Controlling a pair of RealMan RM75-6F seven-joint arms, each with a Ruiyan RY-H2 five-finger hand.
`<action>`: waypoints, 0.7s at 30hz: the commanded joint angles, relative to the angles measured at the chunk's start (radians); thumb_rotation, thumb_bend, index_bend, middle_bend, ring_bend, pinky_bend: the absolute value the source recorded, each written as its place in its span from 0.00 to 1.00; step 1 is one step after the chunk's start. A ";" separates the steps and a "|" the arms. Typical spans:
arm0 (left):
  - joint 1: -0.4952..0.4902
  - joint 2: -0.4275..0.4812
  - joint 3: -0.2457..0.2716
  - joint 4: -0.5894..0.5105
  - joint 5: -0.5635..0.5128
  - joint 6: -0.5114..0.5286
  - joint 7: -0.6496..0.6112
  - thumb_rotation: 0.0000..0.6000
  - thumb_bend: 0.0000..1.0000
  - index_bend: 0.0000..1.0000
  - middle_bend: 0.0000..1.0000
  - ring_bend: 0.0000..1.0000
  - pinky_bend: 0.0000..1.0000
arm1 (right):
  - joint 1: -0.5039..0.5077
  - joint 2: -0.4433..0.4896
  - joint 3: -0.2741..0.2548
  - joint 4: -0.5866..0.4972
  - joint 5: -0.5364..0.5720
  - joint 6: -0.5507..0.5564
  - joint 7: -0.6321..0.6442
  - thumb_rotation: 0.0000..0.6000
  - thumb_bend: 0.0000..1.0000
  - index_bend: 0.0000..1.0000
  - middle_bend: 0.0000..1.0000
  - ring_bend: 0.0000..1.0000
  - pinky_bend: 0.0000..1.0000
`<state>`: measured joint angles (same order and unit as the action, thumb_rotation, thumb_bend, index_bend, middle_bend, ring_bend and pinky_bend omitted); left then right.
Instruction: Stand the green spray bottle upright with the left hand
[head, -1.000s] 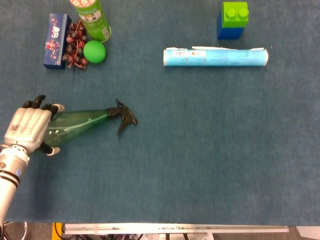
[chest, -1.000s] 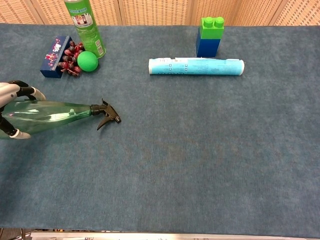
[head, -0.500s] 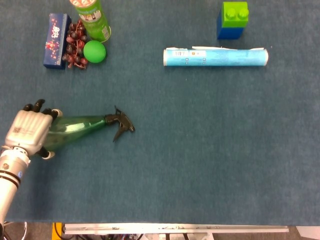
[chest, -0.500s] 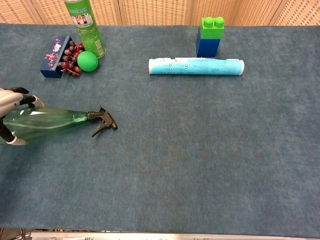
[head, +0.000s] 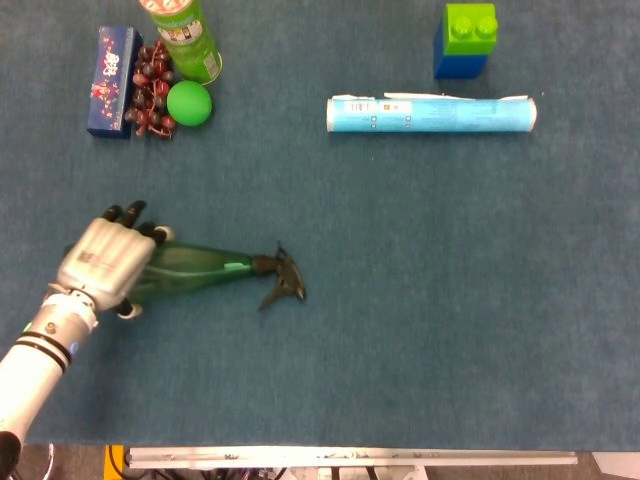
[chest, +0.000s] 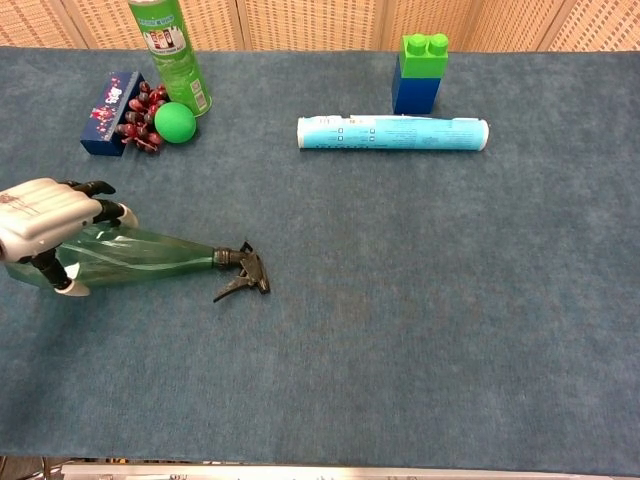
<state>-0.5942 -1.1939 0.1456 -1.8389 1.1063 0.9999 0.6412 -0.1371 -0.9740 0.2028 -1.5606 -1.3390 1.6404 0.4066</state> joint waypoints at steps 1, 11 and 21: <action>-0.004 -0.031 0.002 0.064 0.134 -0.019 -0.072 1.00 0.09 0.34 0.31 0.07 0.16 | 0.000 0.000 0.000 0.000 0.000 0.000 0.000 1.00 0.10 0.48 0.34 0.25 0.36; -0.008 -0.073 -0.006 0.147 0.248 -0.030 -0.102 1.00 0.09 0.32 0.26 0.07 0.16 | 0.000 0.000 0.000 0.000 -0.001 0.000 -0.001 1.00 0.10 0.48 0.34 0.26 0.36; -0.010 -0.048 -0.024 0.088 0.163 -0.042 0.003 1.00 0.09 0.17 0.09 0.04 0.16 | 0.001 0.001 0.000 0.000 -0.002 -0.001 0.000 1.00 0.10 0.48 0.34 0.25 0.36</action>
<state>-0.6033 -1.2481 0.1240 -1.7415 1.2781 0.9596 0.6348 -0.1366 -0.9734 0.2027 -1.5603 -1.3409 1.6395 0.4066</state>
